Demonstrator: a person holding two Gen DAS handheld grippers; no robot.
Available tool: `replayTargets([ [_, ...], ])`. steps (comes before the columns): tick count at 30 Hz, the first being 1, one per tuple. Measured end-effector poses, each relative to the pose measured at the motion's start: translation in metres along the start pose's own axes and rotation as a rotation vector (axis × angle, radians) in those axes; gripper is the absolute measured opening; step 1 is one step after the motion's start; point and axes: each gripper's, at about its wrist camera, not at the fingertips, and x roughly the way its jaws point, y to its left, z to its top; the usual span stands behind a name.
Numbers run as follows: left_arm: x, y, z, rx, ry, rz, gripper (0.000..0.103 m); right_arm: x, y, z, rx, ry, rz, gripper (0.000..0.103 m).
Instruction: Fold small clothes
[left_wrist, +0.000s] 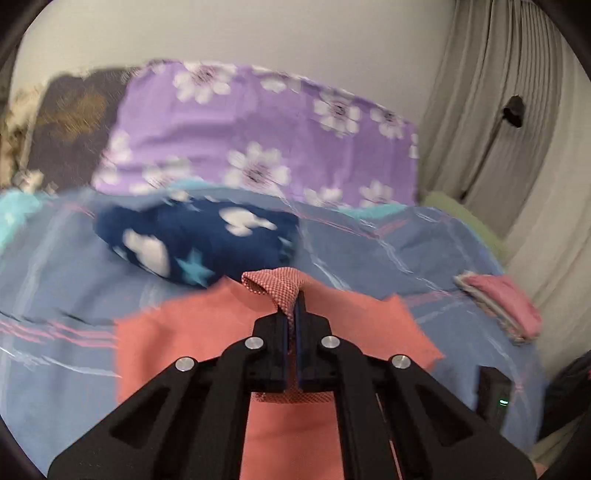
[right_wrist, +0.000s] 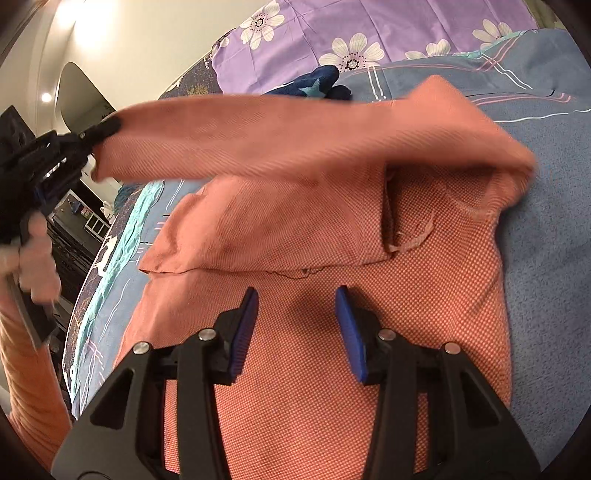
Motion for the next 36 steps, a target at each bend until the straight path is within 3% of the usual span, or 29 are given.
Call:
replayTargets([
  [2,0.011,0.022,-0.003,0.005,0.039,0.085,0.004,0.0,0.0,0.0,0.0,0.0,0.001,0.045],
  [3,0.016,0.032,-0.008,0.005,0.061,0.119,0.01,0.0,0.0,0.0,0.0,0.0,0.001,0.045],
  [4,0.025,0.045,-0.016,-0.002,0.093,0.173,0.031,0.0,0.0,0.0,0.0,0.001,0.002,0.045],
  [5,0.033,0.056,-0.026,-0.009,0.123,0.235,0.039,0.0,0.0,0.0,-0.001,0.002,0.002,0.046],
  [7,0.046,0.081,-0.048,-0.024,0.184,0.34,0.04,0.001,0.001,0.0,-0.003,0.003,0.002,0.046],
  [11,0.044,0.101,-0.068,-0.101,0.205,0.287,0.04,0.002,0.002,0.0,-0.006,0.004,0.002,0.047],
  [18,0.063,0.086,-0.081,-0.046,0.26,0.24,0.041,0.003,0.003,-0.001,-0.007,0.004,0.001,0.048],
  [20,0.071,0.082,-0.089,-0.031,0.288,0.241,0.022,0.003,0.003,-0.001,-0.007,0.004,0.001,0.048],
  [21,0.073,0.08,-0.092,-0.019,0.292,0.249,0.006,0.002,0.003,-0.001,-0.006,0.004,0.001,0.048],
  [22,0.07,0.079,-0.091,-0.018,0.278,0.251,0.003,0.003,0.004,-0.001,-0.006,0.004,0.003,0.048],
  [27,0.02,0.074,-0.063,-0.054,0.117,0.207,0.001,0.003,0.002,-0.001,-0.002,0.004,0.01,0.049],
  [29,0.005,0.073,-0.052,-0.022,0.089,0.25,0.001,0.002,0.002,0.0,-0.003,0.003,0.01,0.049],
  [33,0.009,0.085,-0.057,0.019,0.122,0.345,0.006,0.003,0.003,0.0,-0.003,0.004,0.01,0.049],
  [34,0.014,0.088,-0.062,0.012,0.146,0.368,0.016,0.003,0.003,0.0,-0.003,0.004,0.009,0.049],
  [36,0.017,0.093,-0.072,-0.023,0.153,0.358,0.024,0.002,0.002,0.0,-0.003,0.004,0.01,0.049],
])
